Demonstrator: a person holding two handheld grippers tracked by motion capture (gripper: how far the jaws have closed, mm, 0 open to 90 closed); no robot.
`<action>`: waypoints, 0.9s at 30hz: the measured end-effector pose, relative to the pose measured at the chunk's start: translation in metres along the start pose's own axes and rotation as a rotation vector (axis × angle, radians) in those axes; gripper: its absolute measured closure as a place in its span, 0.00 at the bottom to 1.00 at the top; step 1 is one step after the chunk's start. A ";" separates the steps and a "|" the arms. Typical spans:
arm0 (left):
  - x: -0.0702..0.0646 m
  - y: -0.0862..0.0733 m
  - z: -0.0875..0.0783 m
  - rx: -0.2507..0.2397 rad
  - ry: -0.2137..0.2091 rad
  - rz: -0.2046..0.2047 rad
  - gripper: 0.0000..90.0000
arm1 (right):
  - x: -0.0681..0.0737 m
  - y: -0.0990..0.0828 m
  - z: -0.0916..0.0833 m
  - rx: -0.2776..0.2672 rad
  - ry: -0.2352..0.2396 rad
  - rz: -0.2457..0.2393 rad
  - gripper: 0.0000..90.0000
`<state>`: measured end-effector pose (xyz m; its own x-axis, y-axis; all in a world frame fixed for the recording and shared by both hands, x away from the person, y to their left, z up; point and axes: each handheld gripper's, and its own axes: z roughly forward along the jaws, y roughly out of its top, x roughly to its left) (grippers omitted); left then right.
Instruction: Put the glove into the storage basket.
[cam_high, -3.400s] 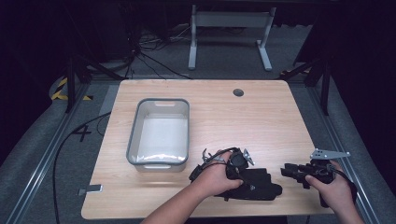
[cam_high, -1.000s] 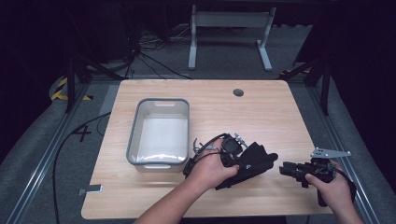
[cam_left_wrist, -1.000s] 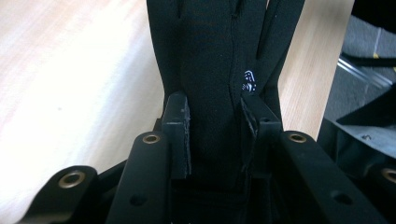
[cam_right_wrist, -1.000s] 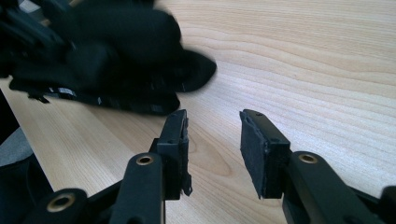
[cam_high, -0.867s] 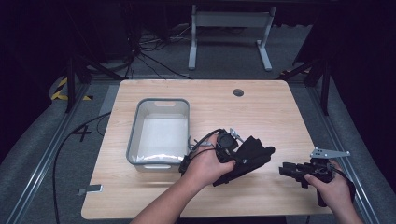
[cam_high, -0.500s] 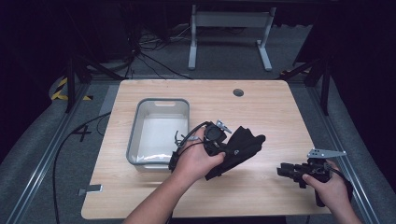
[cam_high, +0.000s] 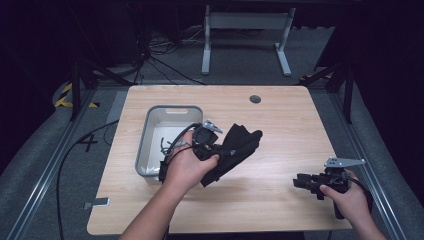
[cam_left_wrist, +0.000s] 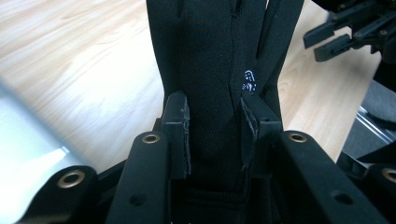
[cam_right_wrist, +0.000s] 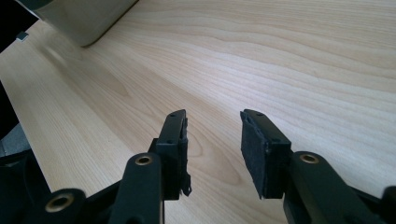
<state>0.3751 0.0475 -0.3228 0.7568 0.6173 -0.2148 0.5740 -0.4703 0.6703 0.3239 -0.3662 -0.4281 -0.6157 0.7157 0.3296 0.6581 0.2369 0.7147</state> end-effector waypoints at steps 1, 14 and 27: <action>0.003 -0.002 -0.005 -0.007 0.010 -0.010 0.75 | 0.000 0.002 0.002 0.002 0.003 -0.007 0.69; 0.039 -0.024 -0.049 -0.067 0.120 -0.130 0.74 | 0.004 0.016 0.021 0.023 0.043 -0.038 0.68; 0.076 -0.030 -0.061 -0.083 0.225 -0.224 0.74 | 0.004 0.010 0.011 0.008 0.026 -0.016 0.68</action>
<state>0.3965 0.1464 -0.3159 0.5214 0.8278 -0.2072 0.6837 -0.2600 0.6819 0.3322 -0.3536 -0.4266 -0.6374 0.6943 0.3342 0.6513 0.2538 0.7152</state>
